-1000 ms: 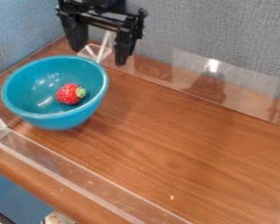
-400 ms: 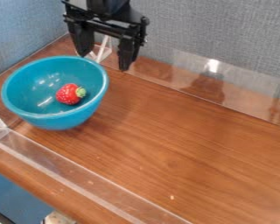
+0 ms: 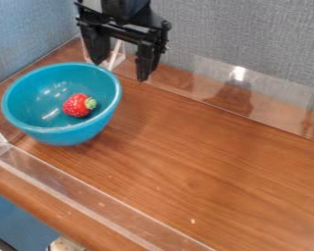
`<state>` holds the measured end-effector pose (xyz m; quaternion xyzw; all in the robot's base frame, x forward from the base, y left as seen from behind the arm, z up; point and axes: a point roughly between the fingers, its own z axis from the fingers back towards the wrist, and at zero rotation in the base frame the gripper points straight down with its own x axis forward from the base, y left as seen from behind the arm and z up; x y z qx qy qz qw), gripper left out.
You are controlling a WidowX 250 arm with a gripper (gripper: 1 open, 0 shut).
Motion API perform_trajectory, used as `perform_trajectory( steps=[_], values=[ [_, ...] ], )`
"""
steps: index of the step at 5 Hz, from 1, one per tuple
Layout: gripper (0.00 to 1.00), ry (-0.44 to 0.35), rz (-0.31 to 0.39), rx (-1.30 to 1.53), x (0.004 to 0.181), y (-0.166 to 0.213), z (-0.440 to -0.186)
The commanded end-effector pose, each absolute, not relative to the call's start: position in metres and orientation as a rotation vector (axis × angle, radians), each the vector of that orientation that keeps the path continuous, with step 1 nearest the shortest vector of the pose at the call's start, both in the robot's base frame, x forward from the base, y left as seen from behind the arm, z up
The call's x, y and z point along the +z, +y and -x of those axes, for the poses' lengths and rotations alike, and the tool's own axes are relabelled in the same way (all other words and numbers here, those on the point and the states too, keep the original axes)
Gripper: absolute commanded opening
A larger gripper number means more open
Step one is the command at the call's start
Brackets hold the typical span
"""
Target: Put the strawberry in the blue bowl
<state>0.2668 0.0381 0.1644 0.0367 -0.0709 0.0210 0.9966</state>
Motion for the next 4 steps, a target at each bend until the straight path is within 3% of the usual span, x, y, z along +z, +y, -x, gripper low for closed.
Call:
perform_trajectory(
  steps=[1, 4],
  values=[
    [1.00, -0.195, -0.071, -0.004, 0.181, 0.031, -0.275],
    [1.00, -0.190, -0.069, -0.171, 0.176, 0.026, -0.294]
  ],
)
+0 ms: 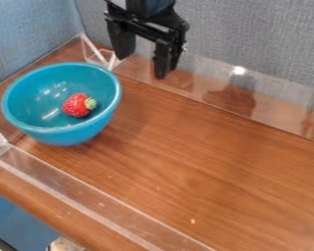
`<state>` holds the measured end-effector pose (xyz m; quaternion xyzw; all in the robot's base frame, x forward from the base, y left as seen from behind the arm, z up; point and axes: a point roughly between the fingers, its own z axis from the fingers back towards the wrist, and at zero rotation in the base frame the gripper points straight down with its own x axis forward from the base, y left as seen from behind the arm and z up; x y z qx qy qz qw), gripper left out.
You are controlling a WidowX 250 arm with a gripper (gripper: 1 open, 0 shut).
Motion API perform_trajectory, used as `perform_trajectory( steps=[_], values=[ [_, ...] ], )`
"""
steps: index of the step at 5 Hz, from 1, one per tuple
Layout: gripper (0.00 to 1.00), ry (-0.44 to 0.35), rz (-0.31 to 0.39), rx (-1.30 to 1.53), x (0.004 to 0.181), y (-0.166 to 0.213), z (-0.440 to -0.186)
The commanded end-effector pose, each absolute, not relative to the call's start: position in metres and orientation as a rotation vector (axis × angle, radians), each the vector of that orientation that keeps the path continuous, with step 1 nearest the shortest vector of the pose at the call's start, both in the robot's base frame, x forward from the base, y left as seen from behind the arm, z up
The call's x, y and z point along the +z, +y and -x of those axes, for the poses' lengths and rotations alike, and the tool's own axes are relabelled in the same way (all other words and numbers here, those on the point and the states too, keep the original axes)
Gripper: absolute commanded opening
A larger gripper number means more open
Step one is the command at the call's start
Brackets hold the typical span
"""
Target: Put the strawberry in the blue bowl
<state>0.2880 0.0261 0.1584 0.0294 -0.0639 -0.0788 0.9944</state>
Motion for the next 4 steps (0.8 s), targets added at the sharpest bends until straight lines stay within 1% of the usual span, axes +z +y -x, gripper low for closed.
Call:
perform_trajectory(
  steps=[1, 2, 4],
  values=[
    [1.00, -0.188, -0.075, -0.176, 0.176, 0.028, -0.300],
    [1.00, -0.186, -0.079, -0.184, 0.177, 0.029, -0.305],
    [1.00, -0.179, -0.092, -0.167, 0.177, 0.007, -0.315]
  ],
)
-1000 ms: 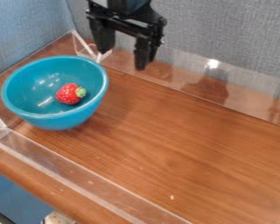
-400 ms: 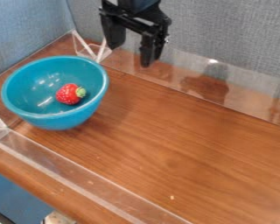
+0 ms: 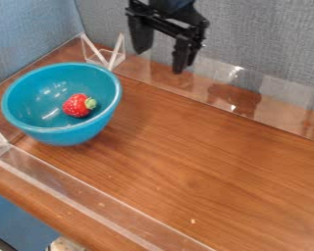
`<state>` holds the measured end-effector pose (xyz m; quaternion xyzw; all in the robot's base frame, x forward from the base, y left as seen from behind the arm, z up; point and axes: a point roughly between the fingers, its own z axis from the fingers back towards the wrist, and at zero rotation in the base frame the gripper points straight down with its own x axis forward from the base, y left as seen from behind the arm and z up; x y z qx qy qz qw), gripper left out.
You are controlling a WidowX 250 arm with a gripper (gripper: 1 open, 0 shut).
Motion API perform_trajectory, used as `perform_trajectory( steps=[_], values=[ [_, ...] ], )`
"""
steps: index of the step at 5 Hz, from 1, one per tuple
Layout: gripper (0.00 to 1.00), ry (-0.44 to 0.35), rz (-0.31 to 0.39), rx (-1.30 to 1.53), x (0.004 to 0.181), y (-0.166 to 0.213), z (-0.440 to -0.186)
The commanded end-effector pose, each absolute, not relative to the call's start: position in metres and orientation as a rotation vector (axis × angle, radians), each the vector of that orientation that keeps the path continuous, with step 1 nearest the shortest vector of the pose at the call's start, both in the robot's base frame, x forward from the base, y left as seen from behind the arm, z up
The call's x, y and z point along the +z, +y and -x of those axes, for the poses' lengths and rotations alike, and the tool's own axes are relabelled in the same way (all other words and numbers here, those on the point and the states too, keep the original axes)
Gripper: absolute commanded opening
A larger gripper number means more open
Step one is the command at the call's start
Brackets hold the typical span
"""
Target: Put the strawberry in the blue bowl
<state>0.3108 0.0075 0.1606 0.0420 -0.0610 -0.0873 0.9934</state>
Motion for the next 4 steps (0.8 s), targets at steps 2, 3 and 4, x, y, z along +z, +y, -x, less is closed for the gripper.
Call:
perform_trajectory(
  steps=[2, 3, 4],
  values=[
    [1.00, -0.192, -0.091, -0.151, 0.176, -0.026, -0.327],
    [1.00, -0.197, -0.087, -0.140, 0.172, -0.040, -0.330],
    [0.00, -0.204, -0.077, -0.163, 0.165, -0.045, -0.340]
  ],
)
